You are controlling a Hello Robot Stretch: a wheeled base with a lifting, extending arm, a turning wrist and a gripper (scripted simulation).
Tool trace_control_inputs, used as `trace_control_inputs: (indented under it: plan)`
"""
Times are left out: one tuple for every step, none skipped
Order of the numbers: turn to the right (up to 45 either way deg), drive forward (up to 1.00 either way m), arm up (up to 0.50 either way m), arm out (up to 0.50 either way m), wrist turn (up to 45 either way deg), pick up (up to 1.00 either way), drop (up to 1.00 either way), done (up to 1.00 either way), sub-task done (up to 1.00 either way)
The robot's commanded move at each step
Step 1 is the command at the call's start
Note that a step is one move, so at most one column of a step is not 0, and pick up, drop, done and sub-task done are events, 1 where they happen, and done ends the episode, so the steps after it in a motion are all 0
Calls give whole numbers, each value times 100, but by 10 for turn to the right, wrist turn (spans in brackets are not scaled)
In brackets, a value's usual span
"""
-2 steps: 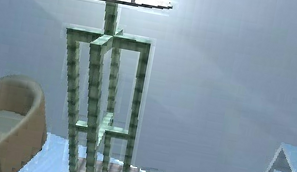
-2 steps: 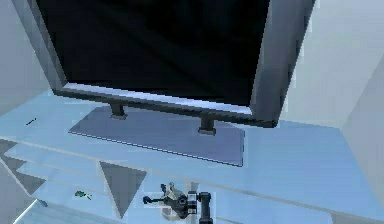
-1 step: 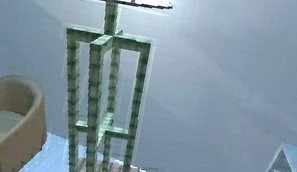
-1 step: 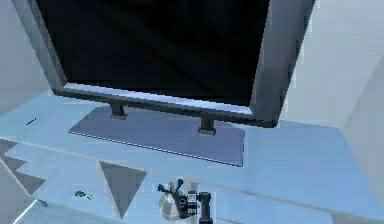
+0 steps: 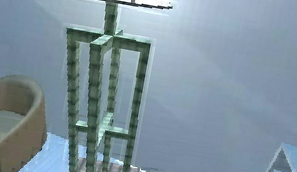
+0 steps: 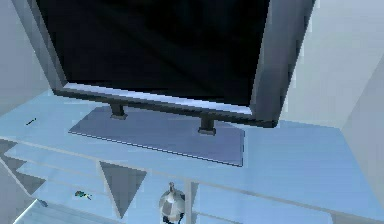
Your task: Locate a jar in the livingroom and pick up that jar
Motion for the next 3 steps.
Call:
trace_control_inputs:
  plan:
    - [0,0,0,0,0,100,0,0,0]
    - [0,0,10,0,0,0,0,0,0]
    - [0,0,0,0,0,0,0,100,0]
